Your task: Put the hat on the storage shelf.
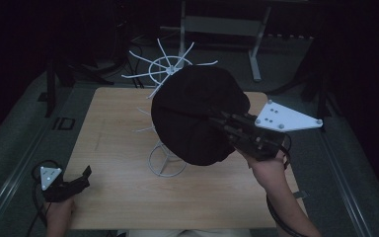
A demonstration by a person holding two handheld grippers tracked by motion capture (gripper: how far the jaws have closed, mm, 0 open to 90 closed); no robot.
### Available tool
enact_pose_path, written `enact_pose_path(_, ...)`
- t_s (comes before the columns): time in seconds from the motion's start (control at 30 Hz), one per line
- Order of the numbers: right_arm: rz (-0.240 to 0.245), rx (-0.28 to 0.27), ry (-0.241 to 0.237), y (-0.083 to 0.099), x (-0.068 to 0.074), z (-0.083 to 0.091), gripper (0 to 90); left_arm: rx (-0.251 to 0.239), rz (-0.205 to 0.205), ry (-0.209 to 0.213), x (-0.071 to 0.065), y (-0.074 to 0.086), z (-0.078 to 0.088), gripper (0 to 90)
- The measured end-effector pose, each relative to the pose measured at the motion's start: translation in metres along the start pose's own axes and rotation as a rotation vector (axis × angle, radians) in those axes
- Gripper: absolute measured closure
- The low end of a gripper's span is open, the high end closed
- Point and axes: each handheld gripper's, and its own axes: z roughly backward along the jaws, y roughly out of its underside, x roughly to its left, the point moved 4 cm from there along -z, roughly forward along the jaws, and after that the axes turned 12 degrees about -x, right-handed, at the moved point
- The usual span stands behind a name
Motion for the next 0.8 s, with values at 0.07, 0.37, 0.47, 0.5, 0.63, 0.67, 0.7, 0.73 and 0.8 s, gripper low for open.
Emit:
enact_pose_path(0.07,-0.004,0.0,0.002,0.004,0.0,0.0,79.7,0.0,0.0,0.0,0.0,0.0,0.0,1.4)
enact_pose_path(0.37,0.009,0.008,0.006,0.012,0.003,0.004,67.5,0.001,0.001,-0.001,0.0,0.0,0.0,1.4)
enact_pose_path(0.47,0.009,0.0,0.01,0.011,0.003,0.009,61.7,0.0,0.001,-0.001,0.0,0.0,0.0,1.5)
enact_pose_path(0.5,0.009,0.0,0.01,0.011,0.003,0.009,61.7,0.0,0.002,-0.001,0.0,0.0,0.0,1.5)
enact_pose_path(0.63,0.017,-0.01,0.028,0.01,0.0,0.015,56.5,0.001,-0.001,-0.002,0.0,0.0,0.0,1.5)
enact_pose_path(0.67,0.013,-0.024,0.039,0.009,-0.001,0.019,53.3,0.001,0.0,-0.002,0.0,0.0,0.0,1.4)
enact_pose_path(0.7,0.013,-0.024,0.039,0.009,-0.001,0.019,53.3,0.0,0.001,-0.002,0.0,0.0,0.0,1.4)
enact_pose_path(0.73,0.018,-0.038,0.051,0.007,-0.004,0.025,50.2,0.0,0.002,-0.002,0.0,0.0,0.0,1.4)
enact_pose_path(0.8,0.02,-0.047,0.059,0.007,-0.005,0.027,49.9,0.001,0.002,-0.002,0.0,0.0,0.0,1.4)
